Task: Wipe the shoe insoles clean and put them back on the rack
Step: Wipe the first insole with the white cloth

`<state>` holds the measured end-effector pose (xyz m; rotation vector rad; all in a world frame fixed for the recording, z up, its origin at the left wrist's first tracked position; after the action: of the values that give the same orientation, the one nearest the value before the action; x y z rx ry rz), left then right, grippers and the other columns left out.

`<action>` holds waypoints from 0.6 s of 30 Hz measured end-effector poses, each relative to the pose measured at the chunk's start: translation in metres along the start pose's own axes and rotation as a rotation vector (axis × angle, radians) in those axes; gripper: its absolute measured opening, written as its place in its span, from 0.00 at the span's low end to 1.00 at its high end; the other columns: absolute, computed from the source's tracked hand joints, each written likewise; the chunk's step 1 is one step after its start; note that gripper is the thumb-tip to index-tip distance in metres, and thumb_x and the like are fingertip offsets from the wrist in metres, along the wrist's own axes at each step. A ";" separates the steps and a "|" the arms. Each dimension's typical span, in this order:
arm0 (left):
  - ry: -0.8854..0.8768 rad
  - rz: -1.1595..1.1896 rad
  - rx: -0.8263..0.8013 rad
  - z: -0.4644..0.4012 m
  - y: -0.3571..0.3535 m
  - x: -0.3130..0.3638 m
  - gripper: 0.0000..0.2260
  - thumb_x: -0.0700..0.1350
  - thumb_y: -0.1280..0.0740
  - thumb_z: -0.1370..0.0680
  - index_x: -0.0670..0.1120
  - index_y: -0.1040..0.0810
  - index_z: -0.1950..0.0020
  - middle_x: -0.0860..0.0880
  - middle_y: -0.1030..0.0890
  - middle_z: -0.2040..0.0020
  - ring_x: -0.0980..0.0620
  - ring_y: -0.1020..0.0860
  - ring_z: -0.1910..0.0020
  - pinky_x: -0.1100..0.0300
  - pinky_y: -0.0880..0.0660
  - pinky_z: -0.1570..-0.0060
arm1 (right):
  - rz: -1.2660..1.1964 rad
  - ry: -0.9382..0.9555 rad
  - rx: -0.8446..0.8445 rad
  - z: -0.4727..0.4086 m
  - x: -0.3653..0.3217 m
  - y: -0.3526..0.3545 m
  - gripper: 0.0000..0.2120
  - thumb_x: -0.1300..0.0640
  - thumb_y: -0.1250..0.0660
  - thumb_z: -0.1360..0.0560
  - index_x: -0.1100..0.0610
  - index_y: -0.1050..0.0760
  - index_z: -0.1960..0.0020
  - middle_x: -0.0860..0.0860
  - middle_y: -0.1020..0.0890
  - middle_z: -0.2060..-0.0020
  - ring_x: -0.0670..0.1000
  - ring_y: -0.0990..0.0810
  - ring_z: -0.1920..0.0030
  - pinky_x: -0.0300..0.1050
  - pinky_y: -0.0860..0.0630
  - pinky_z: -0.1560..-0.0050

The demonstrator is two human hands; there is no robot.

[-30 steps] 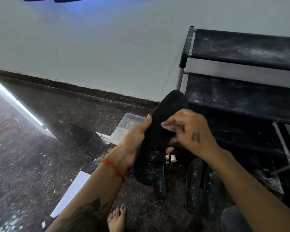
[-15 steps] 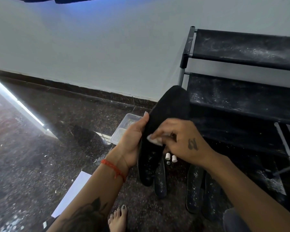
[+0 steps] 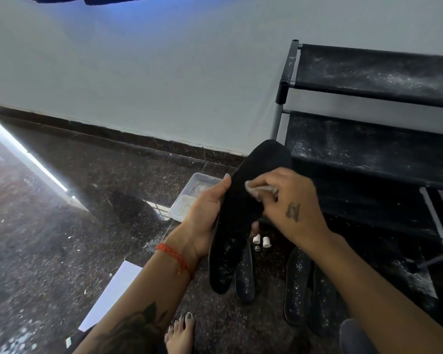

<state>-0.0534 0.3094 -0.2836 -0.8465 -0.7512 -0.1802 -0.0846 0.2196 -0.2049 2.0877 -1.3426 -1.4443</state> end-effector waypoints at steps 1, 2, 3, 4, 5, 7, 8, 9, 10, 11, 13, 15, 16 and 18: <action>-0.007 -0.012 -0.026 0.002 -0.006 0.000 0.29 0.56 0.51 0.18 0.50 0.16 0.67 0.46 0.18 0.60 0.48 0.23 0.60 0.58 0.27 0.66 | 0.039 -0.035 0.059 -0.002 0.007 0.008 0.06 0.63 0.31 0.29 0.57 0.18 0.54 0.50 0.19 0.59 0.45 0.22 0.60 0.34 0.28 0.58; -0.011 -0.029 -0.042 0.004 -0.011 0.001 0.31 0.54 0.52 0.17 0.52 0.16 0.70 0.47 0.17 0.61 0.48 0.23 0.60 0.58 0.28 0.65 | 0.072 -0.071 0.107 -0.002 0.014 0.014 0.07 0.64 0.31 0.29 0.57 0.18 0.53 0.51 0.18 0.58 0.47 0.22 0.58 0.37 0.28 0.56; -0.009 -0.041 -0.048 0.006 -0.014 0.001 0.31 0.54 0.53 0.17 0.52 0.17 0.72 0.48 0.17 0.62 0.49 0.22 0.61 0.58 0.29 0.65 | 0.093 -0.095 0.136 -0.003 0.019 0.018 0.07 0.65 0.31 0.29 0.57 0.18 0.53 0.51 0.18 0.57 0.49 0.22 0.56 0.40 0.28 0.54; -0.006 -0.046 -0.058 0.006 -0.015 0.000 0.31 0.53 0.53 0.17 0.53 0.17 0.72 0.48 0.17 0.62 0.49 0.22 0.61 0.58 0.30 0.65 | 0.088 -0.104 0.141 -0.002 0.020 0.017 0.08 0.66 0.31 0.29 0.57 0.18 0.52 0.51 0.18 0.57 0.50 0.21 0.56 0.42 0.27 0.53; -0.008 -0.046 -0.066 0.007 -0.017 0.000 0.31 0.53 0.53 0.17 0.53 0.17 0.72 0.49 0.17 0.62 0.50 0.23 0.61 0.58 0.30 0.64 | 0.059 -0.093 0.124 -0.002 0.017 0.012 0.08 0.66 0.31 0.29 0.57 0.18 0.52 0.51 0.18 0.56 0.50 0.21 0.57 0.44 0.25 0.54; -0.013 -0.032 -0.054 0.009 -0.014 0.002 0.31 0.53 0.53 0.18 0.52 0.18 0.72 0.50 0.18 0.64 0.52 0.23 0.63 0.58 0.31 0.64 | -0.004 -0.022 0.065 0.001 0.004 0.001 0.08 0.66 0.30 0.30 0.57 0.18 0.53 0.50 0.18 0.57 0.46 0.21 0.59 0.39 0.24 0.55; -0.013 -0.024 -0.044 0.008 -0.011 0.003 0.31 0.54 0.52 0.18 0.52 0.18 0.72 0.51 0.19 0.65 0.53 0.23 0.65 0.58 0.31 0.64 | -0.021 0.014 0.037 0.001 -0.002 -0.003 0.08 0.66 0.30 0.30 0.57 0.17 0.54 0.49 0.17 0.59 0.43 0.22 0.60 0.33 0.25 0.56; -0.013 -0.016 -0.038 0.008 -0.011 0.003 0.31 0.54 0.52 0.18 0.51 0.18 0.72 0.51 0.20 0.66 0.53 0.24 0.66 0.58 0.32 0.64 | -0.039 0.029 0.014 0.001 -0.005 -0.005 0.08 0.66 0.29 0.30 0.56 0.17 0.55 0.48 0.18 0.60 0.40 0.23 0.62 0.29 0.26 0.58; -0.020 -0.010 -0.027 0.008 -0.010 0.004 0.31 0.54 0.53 0.18 0.51 0.18 0.72 0.51 0.20 0.66 0.53 0.23 0.66 0.58 0.32 0.64 | -0.056 0.017 0.002 0.000 -0.003 -0.005 0.08 0.67 0.29 0.30 0.56 0.17 0.56 0.46 0.18 0.60 0.37 0.24 0.63 0.28 0.27 0.59; -0.028 -0.015 -0.027 0.009 -0.011 0.004 0.31 0.53 0.53 0.17 0.51 0.18 0.73 0.50 0.19 0.66 0.52 0.23 0.66 0.59 0.31 0.65 | -0.051 -0.001 0.011 -0.001 0.001 -0.002 0.09 0.67 0.30 0.30 0.55 0.17 0.56 0.46 0.19 0.60 0.38 0.24 0.64 0.30 0.26 0.59; -0.035 -0.034 -0.014 0.008 -0.012 0.004 0.32 0.53 0.53 0.17 0.51 0.18 0.72 0.48 0.18 0.64 0.49 0.22 0.64 0.59 0.30 0.65 | 0.024 -0.037 0.095 -0.003 0.013 0.009 0.10 0.68 0.31 0.30 0.56 0.17 0.55 0.49 0.18 0.59 0.44 0.21 0.61 0.40 0.24 0.56; -0.023 -0.028 0.011 0.007 -0.010 0.003 0.29 0.54 0.52 0.17 0.50 0.15 0.66 0.44 0.18 0.57 0.46 0.22 0.59 0.57 0.30 0.64 | 0.087 -0.072 0.159 -0.003 0.020 0.015 0.10 0.68 0.32 0.29 0.57 0.18 0.52 0.51 0.17 0.57 0.49 0.20 0.56 0.44 0.24 0.51; -0.008 -0.017 0.028 0.006 -0.007 0.001 0.28 0.54 0.50 0.18 0.47 0.15 0.63 0.43 0.18 0.56 0.45 0.22 0.59 0.57 0.29 0.65 | 0.082 -0.078 0.164 -0.002 0.020 0.014 0.10 0.67 0.32 0.29 0.57 0.18 0.52 0.51 0.17 0.57 0.49 0.20 0.55 0.41 0.25 0.50; -0.016 0.001 0.066 0.005 -0.001 0.002 0.26 0.54 0.48 0.18 0.45 0.15 0.61 0.43 0.18 0.58 0.46 0.21 0.63 0.57 0.28 0.66 | 0.009 -0.045 0.130 -0.002 0.013 0.006 0.09 0.66 0.31 0.29 0.57 0.17 0.52 0.49 0.17 0.57 0.44 0.21 0.56 0.30 0.28 0.51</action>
<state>-0.0552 0.3127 -0.2800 -0.7867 -0.7677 -0.1475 -0.0854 0.2055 -0.2079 2.1368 -1.4985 -1.4449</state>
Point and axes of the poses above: each hand's wrist, its own z-axis away from the middle knuckle, its own y-axis out of the back of the hand, x = y × z, the point moved 9 cm from there along -z, towards the middle knuckle
